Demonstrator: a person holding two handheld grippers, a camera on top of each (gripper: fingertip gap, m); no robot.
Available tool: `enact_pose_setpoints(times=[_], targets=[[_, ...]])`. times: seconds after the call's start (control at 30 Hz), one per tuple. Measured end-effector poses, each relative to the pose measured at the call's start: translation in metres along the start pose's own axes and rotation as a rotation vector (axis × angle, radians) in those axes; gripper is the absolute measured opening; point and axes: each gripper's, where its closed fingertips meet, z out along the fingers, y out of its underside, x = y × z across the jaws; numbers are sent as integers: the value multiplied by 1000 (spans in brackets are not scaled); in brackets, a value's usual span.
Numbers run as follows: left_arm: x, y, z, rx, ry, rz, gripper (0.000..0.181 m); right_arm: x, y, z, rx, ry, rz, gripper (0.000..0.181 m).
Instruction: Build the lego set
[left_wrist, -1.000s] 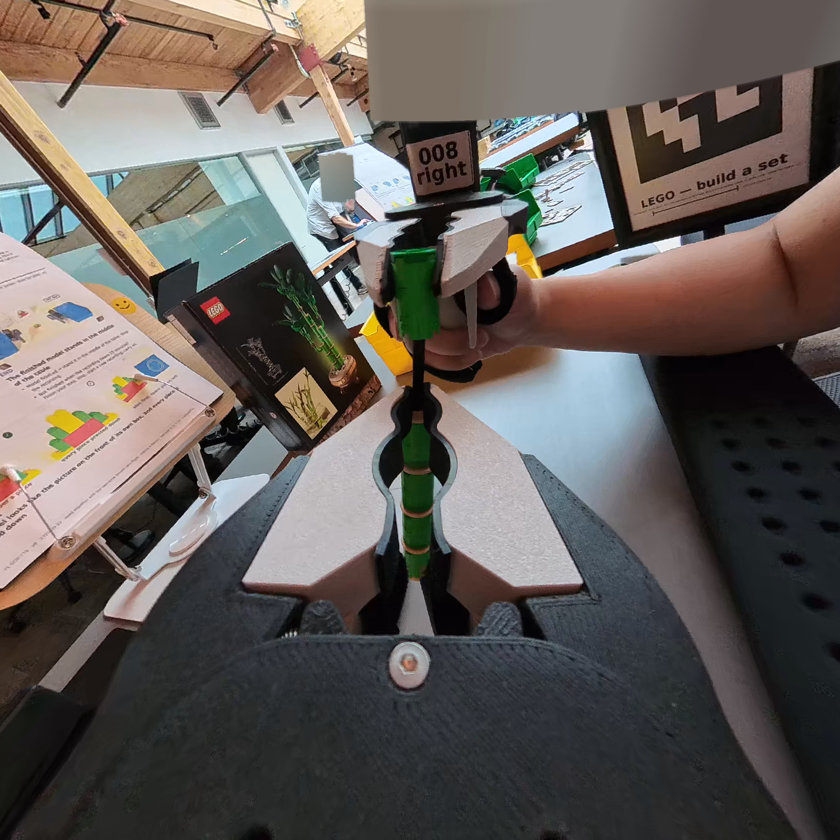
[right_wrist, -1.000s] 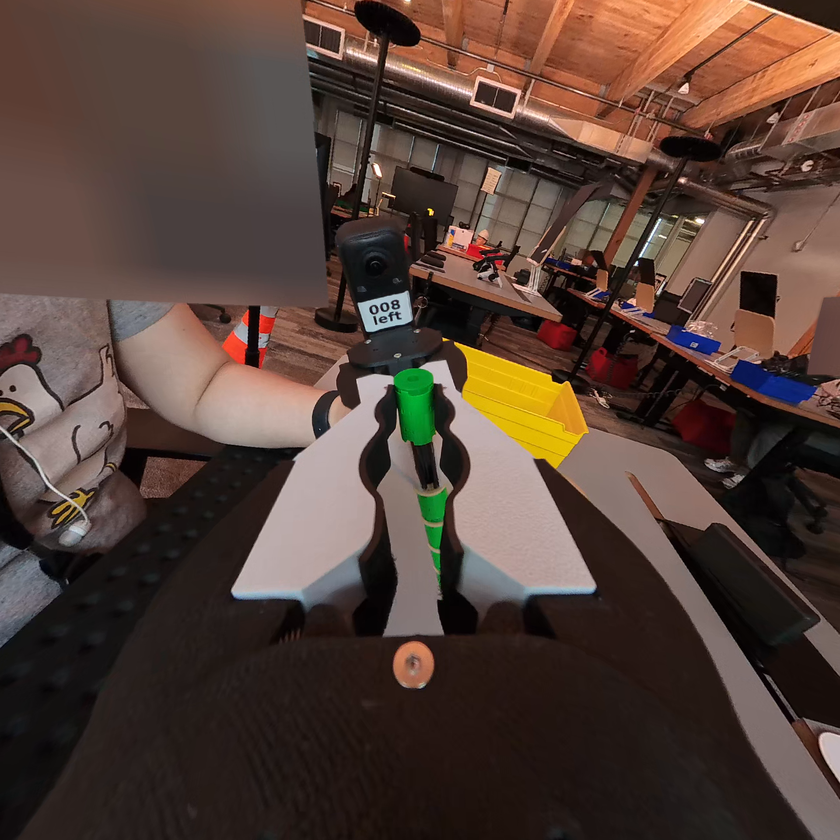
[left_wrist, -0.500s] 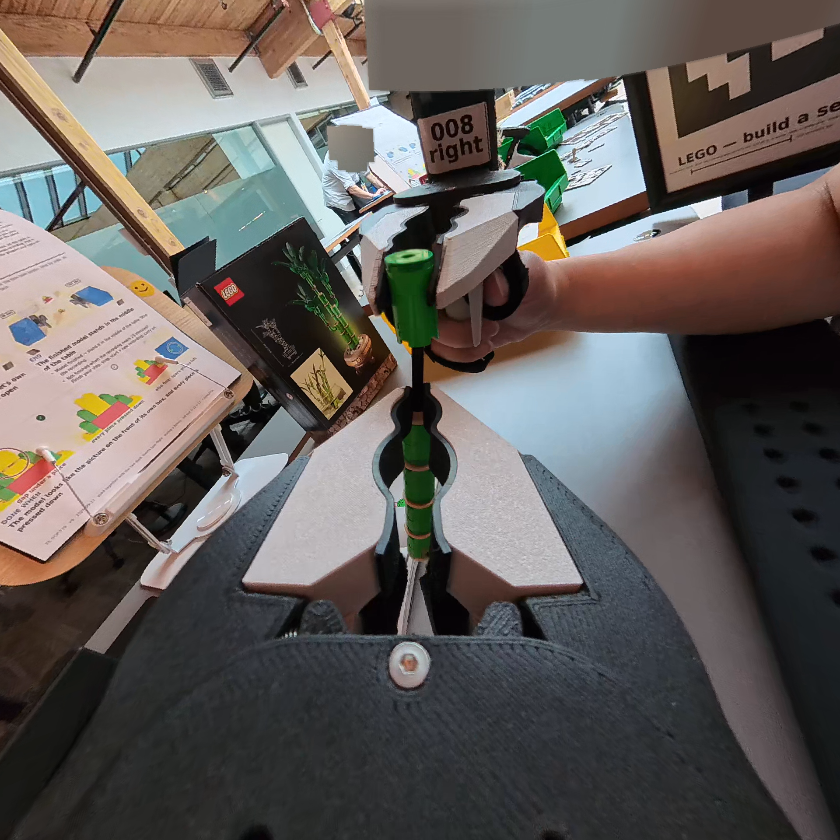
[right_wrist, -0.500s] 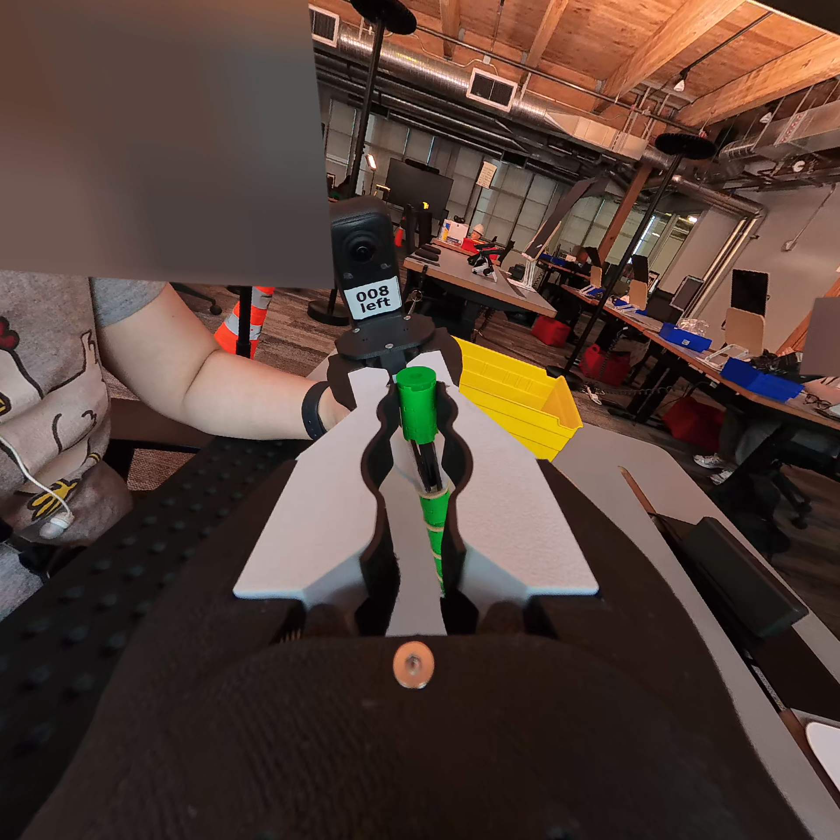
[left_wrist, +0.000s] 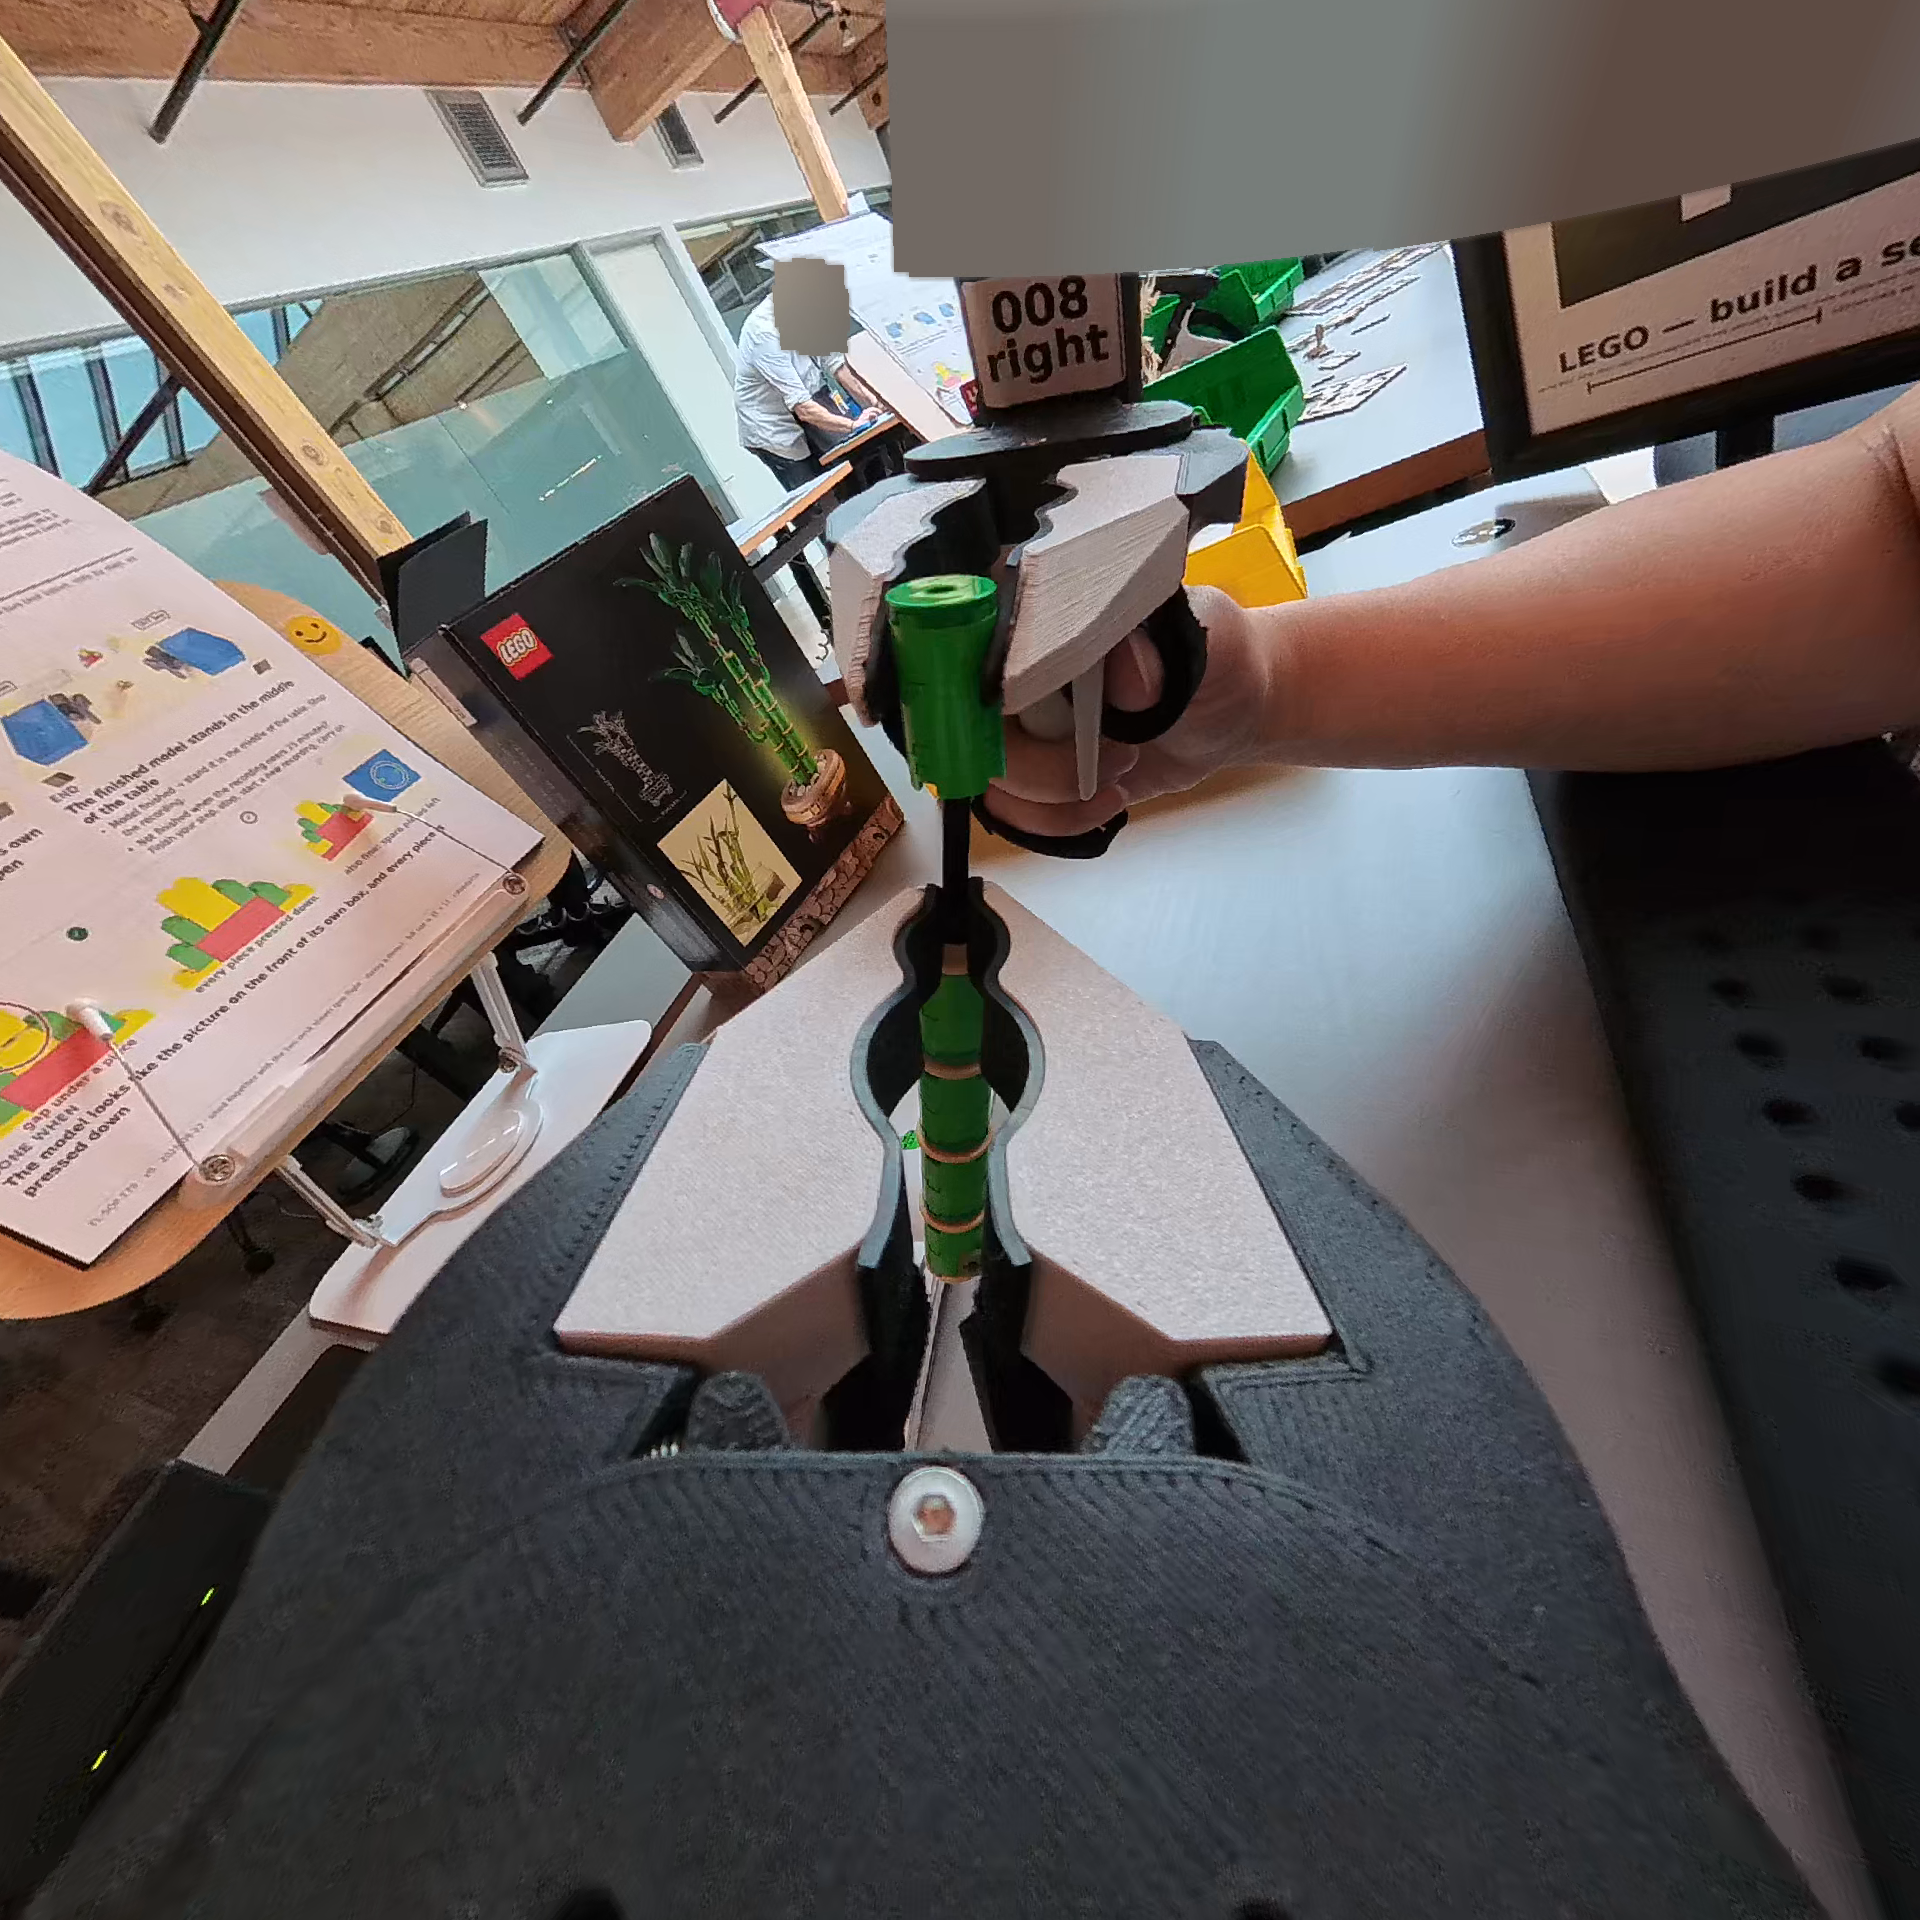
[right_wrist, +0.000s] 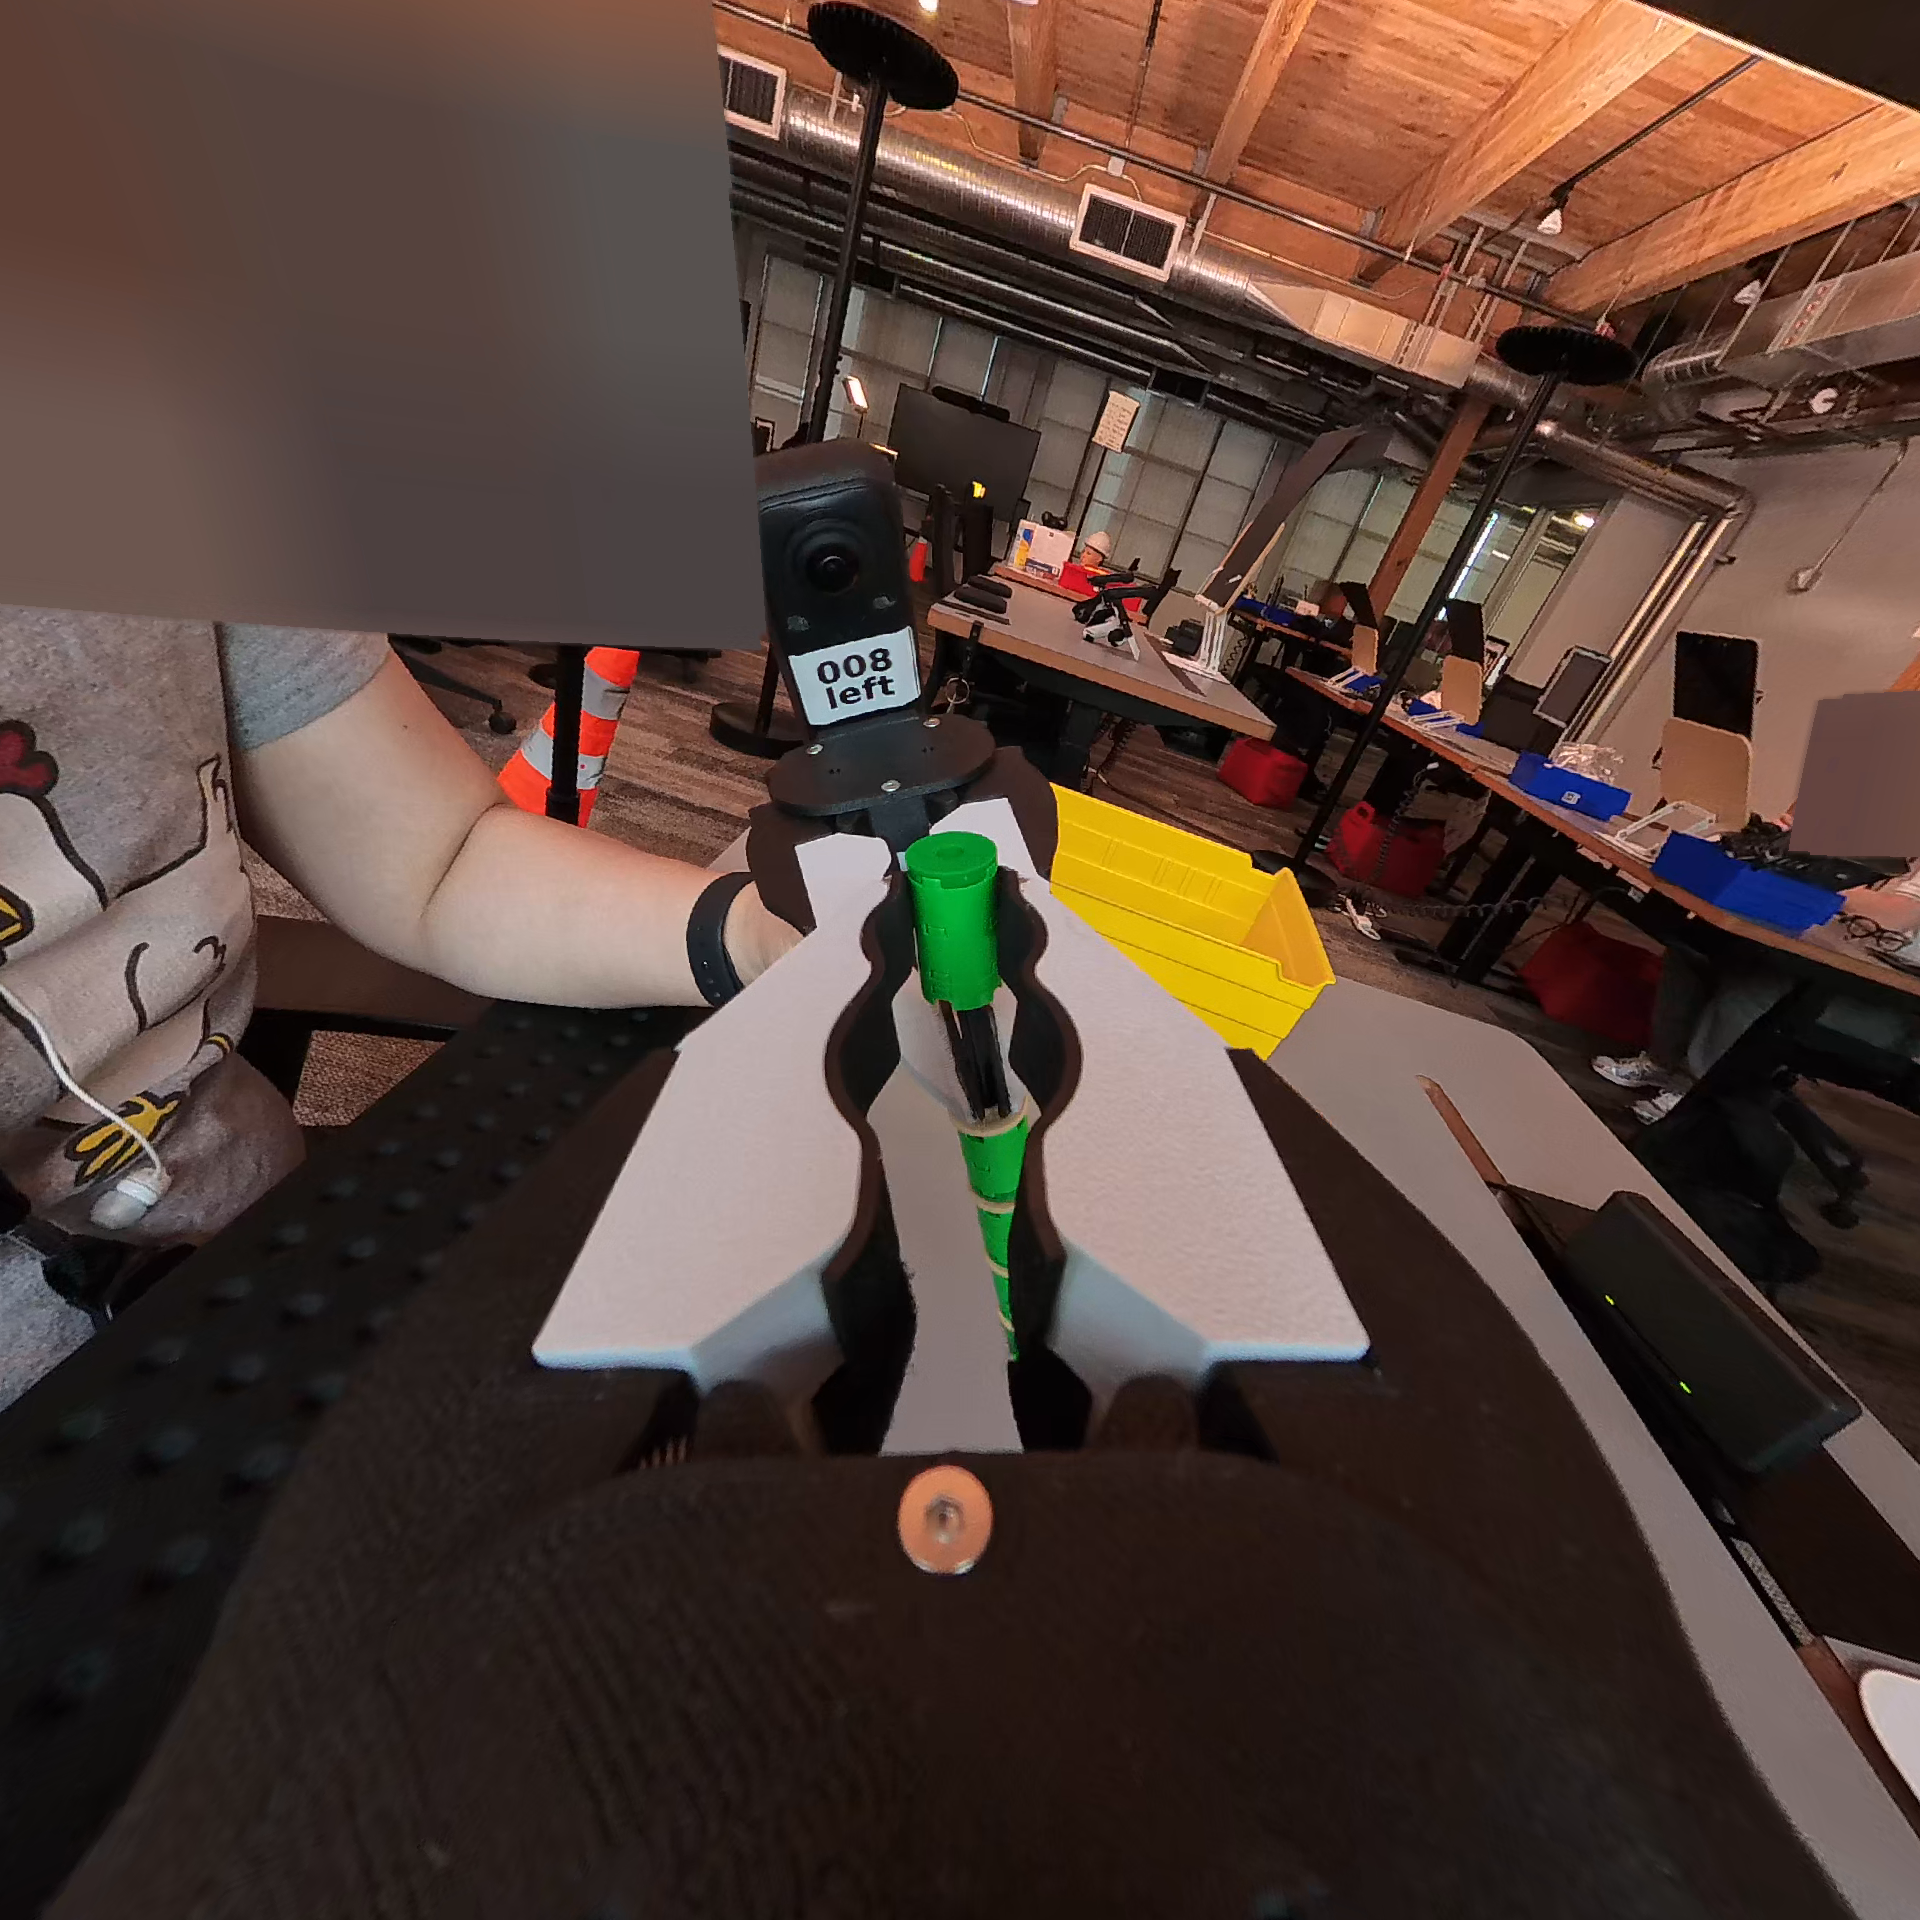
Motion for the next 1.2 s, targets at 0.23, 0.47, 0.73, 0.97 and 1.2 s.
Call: enact_pose_setpoints(times=[0.23, 0.47, 0.73, 0.97, 1.2], targets=[[1, -1, 1, 0, 6, -7, 1, 0, 0, 0, 6, 3, -12, 15], [2, 5, 3, -7, 55, -70, 1, 7, 4, 2, 27, 15, 65, 15], [-5, 13, 1, -2, 66, -157, 2, 23, -5, -1, 113, 68, 222, 35], [-7, 21, 6, -15, 94, -273, 2, 34, 19, 0, 10, 173, 225, 21], [-35, 62, 4, -121, -5, -413, 2, 49, 60, -37, -96, 347, 257, 22]])
